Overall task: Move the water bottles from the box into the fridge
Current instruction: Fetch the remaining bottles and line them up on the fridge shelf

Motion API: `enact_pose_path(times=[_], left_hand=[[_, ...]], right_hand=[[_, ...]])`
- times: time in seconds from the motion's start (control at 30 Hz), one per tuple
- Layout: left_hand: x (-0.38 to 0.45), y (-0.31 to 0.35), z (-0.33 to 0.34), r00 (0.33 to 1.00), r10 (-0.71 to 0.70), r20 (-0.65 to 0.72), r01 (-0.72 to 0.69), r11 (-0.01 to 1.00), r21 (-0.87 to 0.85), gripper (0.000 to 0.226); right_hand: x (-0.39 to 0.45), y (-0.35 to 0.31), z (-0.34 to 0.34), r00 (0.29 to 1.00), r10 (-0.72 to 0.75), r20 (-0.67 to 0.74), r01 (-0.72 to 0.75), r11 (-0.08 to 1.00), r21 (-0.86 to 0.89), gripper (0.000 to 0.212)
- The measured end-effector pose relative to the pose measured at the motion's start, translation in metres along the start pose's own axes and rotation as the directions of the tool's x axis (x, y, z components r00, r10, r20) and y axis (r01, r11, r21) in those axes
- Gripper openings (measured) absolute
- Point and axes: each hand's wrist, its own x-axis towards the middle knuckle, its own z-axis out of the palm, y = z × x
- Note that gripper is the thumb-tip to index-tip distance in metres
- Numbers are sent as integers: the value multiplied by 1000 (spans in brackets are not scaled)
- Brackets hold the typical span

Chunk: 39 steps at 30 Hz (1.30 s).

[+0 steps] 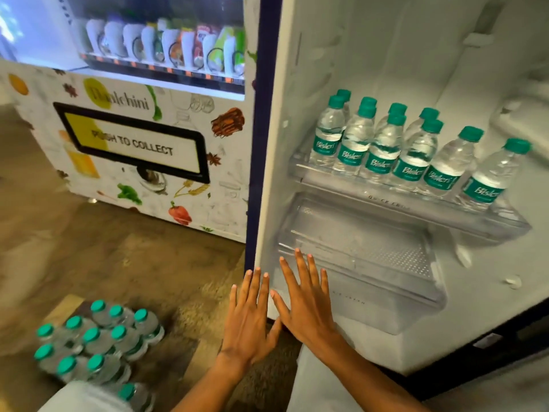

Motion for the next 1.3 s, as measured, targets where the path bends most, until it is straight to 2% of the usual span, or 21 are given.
enact_pose_path(times=[0.23, 0.4, 0.57, 0.73, 0.87, 1.0, 1.07, 1.2, 1.3], left_hand=[[-40, -57, 2, 973, -205, 107, 192, 975, 115, 85], [-65, -96, 3, 930, -336, 152, 308, 934, 180, 86], [-93, -128, 1, 842, -513, 167, 481, 854, 198, 82], [-117, -154, -3, 727, -637, 257, 579, 769, 270, 68], [-134, -175, -4, 674, -674, 303, 575, 736, 357, 45], [-143, -183, 5, 619, -684, 386, 576, 729, 370, 48], [-146, -183, 10, 605, -682, 411, 606, 729, 319, 51], [-155, -180, 17, 584, -694, 420, 684, 700, 206, 40], [-160, -178, 19, 596, -689, 412, 695, 700, 165, 34]], right_hand=[[-4, -46, 55, 986, -103, 134, 99, 994, 38, 73], [-5, -88, 81, 947, -198, 253, 179, 979, 94, 72], [-6, -138, 110, 891, -278, 358, 235, 959, 160, 69], [-12, -188, 140, 758, -427, 492, 364, 904, 224, 68], [-23, -218, 159, 680, -465, 567, 379, 885, 271, 71], [-36, -230, 170, 640, -455, 619, 374, 888, 267, 79], [-39, -233, 173, 629, -457, 629, 380, 887, 264, 81], [-28, -238, 184, 639, -450, 625, 388, 889, 243, 81], [-6, -247, 185, 649, -463, 604, 411, 881, 233, 85]])
